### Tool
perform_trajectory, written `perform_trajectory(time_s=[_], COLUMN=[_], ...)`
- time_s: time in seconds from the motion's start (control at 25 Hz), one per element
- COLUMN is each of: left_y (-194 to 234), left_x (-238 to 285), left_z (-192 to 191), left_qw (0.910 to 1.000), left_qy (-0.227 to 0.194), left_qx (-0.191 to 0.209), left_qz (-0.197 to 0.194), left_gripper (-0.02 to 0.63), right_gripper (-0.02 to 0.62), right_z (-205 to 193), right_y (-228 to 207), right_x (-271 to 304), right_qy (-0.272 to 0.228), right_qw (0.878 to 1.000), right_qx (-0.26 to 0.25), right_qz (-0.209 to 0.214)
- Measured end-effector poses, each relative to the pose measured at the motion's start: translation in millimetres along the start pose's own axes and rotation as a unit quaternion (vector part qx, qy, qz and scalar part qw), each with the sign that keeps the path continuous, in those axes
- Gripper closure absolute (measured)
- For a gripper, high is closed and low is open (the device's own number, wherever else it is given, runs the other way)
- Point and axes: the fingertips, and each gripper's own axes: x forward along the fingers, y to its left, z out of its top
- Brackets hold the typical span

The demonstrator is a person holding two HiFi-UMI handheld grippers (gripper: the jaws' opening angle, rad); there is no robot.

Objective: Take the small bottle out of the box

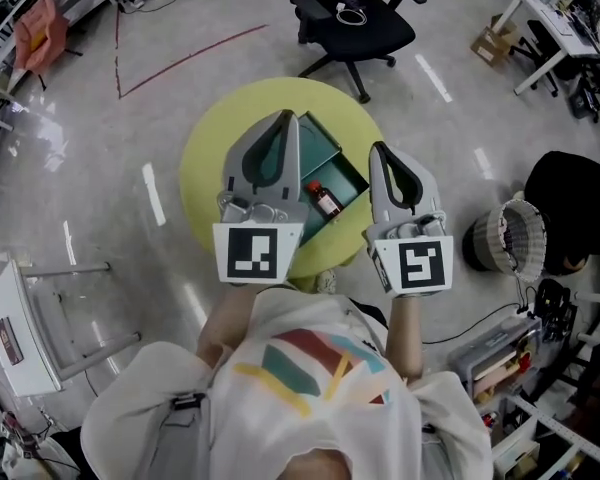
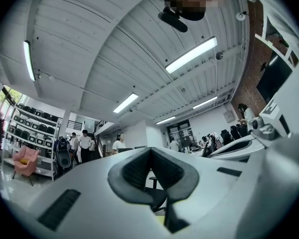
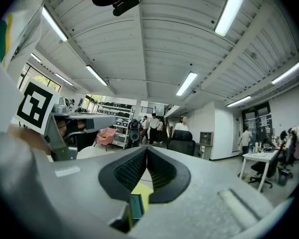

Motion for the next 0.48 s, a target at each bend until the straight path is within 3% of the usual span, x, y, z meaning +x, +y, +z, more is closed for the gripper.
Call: perform_trajectory(time_s=[0.16,0.48], left_y=[1.9,5.6], left_x=[1.1,-4.0], left_z=[-10.0,-38.5], left_qw=[0.9998,0.9992], left_qy=[0.01,0.036], left_qx=[0.018,-0.006], left_qz=[0.007,0.014], left_gripper=[0.591,0.591], right_gripper=[0.591,0.551], right_z=[-11.4,-44.3], right_y=[2.2,17.2], right_x=[9.6,27.9], right_qy=[0.021,0.091], right_qw=[1.0,0.994], right_qx=[-0.004,0.003], right_qz=[0.013,0.067])
